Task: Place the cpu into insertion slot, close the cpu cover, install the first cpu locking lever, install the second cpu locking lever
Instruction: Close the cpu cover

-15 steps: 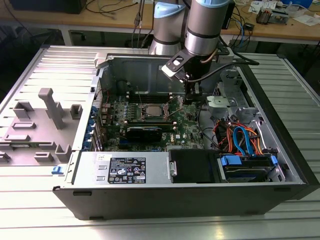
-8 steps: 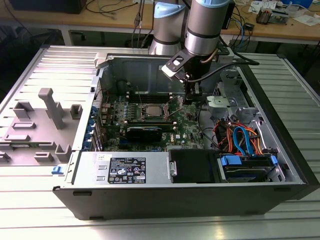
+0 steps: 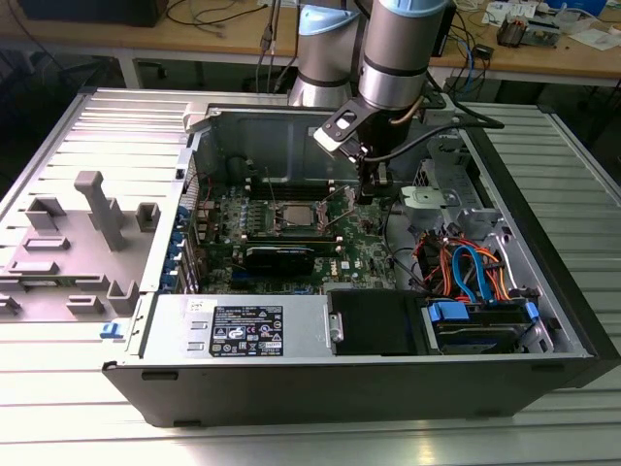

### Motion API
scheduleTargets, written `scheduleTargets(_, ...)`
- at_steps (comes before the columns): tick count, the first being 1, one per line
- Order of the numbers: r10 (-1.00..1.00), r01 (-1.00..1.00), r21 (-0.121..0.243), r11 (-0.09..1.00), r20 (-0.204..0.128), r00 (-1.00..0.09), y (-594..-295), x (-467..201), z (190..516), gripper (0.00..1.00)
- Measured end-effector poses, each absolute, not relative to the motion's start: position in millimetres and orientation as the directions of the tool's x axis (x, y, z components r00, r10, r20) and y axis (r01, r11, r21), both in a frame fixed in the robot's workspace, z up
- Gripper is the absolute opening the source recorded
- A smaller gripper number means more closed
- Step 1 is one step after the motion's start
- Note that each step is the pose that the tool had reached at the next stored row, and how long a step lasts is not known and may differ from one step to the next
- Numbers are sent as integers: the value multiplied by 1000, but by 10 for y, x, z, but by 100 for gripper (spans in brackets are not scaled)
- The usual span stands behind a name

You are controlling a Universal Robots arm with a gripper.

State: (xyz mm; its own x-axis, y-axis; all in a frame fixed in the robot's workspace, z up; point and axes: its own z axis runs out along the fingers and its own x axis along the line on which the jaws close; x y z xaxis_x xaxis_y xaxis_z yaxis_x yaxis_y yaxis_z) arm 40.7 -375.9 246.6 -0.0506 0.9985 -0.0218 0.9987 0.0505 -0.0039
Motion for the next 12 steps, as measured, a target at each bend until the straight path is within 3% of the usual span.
scheduleTargets(12, 998, 998, -4, 62, -18, -62, -3773, 316, 2466, 11)
